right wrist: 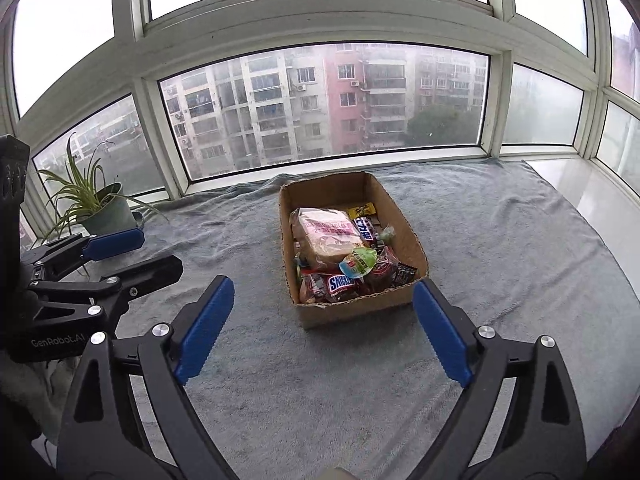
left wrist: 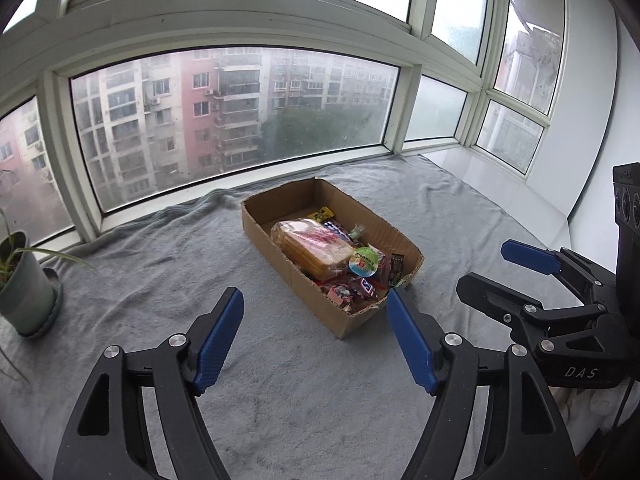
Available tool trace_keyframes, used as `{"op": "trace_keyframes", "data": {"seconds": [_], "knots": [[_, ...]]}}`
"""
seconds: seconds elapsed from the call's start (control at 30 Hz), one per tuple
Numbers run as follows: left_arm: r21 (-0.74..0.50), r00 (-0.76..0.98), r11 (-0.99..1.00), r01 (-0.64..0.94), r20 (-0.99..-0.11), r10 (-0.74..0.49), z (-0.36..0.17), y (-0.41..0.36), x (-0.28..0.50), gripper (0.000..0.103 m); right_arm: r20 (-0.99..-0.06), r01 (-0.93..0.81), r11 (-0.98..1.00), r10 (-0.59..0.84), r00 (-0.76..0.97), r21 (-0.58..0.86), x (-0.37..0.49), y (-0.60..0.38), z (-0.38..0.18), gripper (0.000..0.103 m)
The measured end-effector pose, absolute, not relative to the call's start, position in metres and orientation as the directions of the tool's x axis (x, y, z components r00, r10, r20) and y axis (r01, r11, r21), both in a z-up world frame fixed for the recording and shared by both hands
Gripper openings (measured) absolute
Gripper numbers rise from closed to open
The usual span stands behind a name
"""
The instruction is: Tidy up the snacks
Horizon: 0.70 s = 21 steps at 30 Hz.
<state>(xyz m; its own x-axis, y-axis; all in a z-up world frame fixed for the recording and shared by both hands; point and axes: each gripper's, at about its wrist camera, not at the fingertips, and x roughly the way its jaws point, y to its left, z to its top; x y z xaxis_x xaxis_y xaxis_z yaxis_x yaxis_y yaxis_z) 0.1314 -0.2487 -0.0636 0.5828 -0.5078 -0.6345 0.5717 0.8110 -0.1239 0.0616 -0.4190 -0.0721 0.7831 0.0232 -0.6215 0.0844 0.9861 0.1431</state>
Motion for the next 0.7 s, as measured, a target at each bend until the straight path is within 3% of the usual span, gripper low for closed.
{"op": "trace_keyframes", "data": {"seconds": [0.7], "knots": [[-0.092, 0.639, 0.850, 0.519, -0.618, -0.458, -0.056, -0.231, 0.111, 0.074, -0.625, 0.095, 0.986, 0.012, 0.781, 0.137, 0.048, -0.409, -0.072, 0.096]]}}
